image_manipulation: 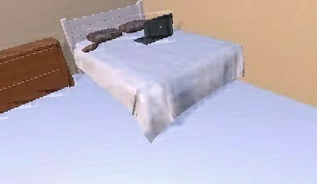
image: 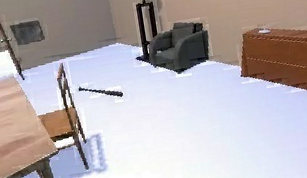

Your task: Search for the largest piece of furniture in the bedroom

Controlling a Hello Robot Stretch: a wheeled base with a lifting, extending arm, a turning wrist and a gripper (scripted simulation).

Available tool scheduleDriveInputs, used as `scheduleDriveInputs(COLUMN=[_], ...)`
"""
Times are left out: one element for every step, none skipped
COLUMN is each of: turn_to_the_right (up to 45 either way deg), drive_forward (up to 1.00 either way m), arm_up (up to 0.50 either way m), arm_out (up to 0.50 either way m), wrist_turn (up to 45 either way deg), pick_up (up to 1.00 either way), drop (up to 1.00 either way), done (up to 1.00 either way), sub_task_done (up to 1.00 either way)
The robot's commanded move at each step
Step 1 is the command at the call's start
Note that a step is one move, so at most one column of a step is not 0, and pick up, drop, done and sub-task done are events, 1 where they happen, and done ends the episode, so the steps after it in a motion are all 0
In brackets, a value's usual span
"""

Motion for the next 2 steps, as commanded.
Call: scheduleDriveInputs(turn_to_the_right=[0.0, 0.0], drive_forward=[0.7, 1.0], arm_up=[0.0, 0.0], arm_out=[0.0, 0.0], wrist_turn=[0.0, 0.0], pick_up=[0.0, 0.0], drop=[0.0, 0.0], done=[0.0, 0.0], sub_task_done=[0.0, 0.0])
